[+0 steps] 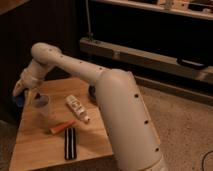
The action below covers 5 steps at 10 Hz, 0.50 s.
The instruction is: Place the white sponge in the ceramic cup
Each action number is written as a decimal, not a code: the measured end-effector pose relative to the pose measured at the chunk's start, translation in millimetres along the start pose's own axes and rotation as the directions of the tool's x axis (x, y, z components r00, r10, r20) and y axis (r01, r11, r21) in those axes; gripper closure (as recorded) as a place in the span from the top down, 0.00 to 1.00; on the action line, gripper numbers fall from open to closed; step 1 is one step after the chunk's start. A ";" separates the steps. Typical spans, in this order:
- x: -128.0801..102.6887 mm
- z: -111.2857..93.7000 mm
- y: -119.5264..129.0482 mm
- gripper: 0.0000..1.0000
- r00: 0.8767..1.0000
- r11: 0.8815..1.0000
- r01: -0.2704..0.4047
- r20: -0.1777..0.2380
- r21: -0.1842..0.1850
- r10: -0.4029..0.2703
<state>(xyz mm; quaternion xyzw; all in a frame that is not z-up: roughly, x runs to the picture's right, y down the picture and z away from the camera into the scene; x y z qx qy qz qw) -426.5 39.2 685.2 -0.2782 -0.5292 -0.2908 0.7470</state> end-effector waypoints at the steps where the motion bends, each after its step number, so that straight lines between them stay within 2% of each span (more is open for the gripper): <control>1: -7.1 12.9 0.1 0.13 1.000 1.000 0.017 0.009 -0.019 -0.017; 3: -11.3 28.2 3.9 0.13 1.000 0.999 0.020 0.018 -0.036 -0.019; 5: -1.3 28.7 7.3 0.13 1.000 0.999 0.002 0.023 -0.035 -0.001</control>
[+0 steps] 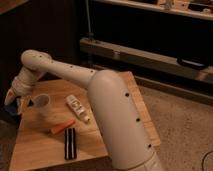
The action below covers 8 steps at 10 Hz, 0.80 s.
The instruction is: Place the white sponge in the ceramic cup
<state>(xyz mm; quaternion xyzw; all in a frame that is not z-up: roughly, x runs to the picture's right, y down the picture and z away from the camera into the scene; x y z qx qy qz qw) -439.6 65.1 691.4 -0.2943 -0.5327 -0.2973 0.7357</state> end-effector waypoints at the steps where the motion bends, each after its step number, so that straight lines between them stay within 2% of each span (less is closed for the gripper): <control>1: 11.1 -4.9 2.8 0.13 1.000 1.000 -0.012 0.001 0.004 0.012; 3: 33.8 -18.8 12.0 0.13 0.999 0.999 -0.042 0.003 0.019 0.042; 5: 47.2 -29.8 18.9 0.13 0.998 0.997 -0.063 0.009 0.033 0.062; 8: 44.1 -26.8 23.2 0.13 0.998 0.998 -0.060 0.037 0.034 0.058</control>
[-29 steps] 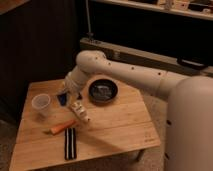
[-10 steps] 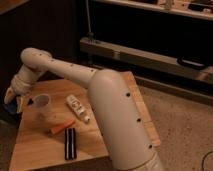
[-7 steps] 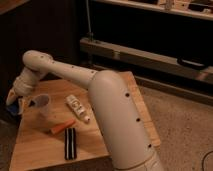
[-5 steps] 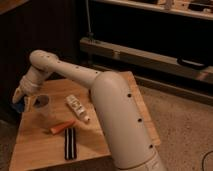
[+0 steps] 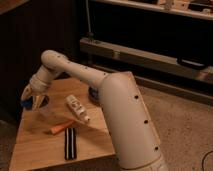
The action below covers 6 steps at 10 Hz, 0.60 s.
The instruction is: Place the white sponge in the ceramic cup
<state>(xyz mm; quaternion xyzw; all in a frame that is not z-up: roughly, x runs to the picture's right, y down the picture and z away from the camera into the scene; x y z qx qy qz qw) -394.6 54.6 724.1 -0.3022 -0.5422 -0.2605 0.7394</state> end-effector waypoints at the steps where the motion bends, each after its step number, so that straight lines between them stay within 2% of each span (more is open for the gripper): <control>1: -0.4 1.1 0.5 0.13 1.000 1.000 0.002 0.005 -0.001 -0.002; 2: -1.0 2.1 1.2 0.14 1.000 1.000 0.004 0.009 -0.006 -0.004; 4: -4.2 8.1 2.0 0.31 1.000 1.000 0.012 0.010 -0.021 -0.011; 6: 1.2 2.3 4.1 0.51 1.000 1.000 0.003 -0.003 -0.015 -0.003</control>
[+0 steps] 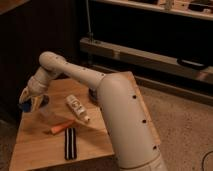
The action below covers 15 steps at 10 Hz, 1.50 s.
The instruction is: Place the white sponge in the ceramic cup
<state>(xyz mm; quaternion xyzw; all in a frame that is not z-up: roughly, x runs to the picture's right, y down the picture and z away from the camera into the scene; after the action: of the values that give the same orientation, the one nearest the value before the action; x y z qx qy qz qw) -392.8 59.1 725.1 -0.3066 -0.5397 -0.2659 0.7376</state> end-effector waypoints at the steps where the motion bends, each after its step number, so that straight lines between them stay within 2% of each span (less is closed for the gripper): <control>1: 2.4 -0.7 1.3 0.62 1.000 1.000 -0.007 -0.008 0.000 0.007; 2: 4.0 -0.2 2.0 0.72 1.000 1.000 -0.015 -0.015 0.002 0.015; 4: 9.5 -3.3 4.3 0.80 0.999 0.999 -0.030 -0.024 0.013 0.031; 7: 10.5 -6.2 5.7 0.80 0.999 0.999 -0.030 -0.023 0.045 0.031; 10: 8.6 -8.7 7.4 0.80 1.000 0.997 -0.011 0.001 0.072 0.011; 15: 8.4 -10.3 8.6 0.80 1.000 0.997 -0.006 0.003 0.077 0.006</control>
<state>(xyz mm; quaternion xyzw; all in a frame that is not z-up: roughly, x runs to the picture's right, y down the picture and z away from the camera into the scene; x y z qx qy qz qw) -377.7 56.7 729.3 -0.2798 -0.5496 -0.2423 0.7490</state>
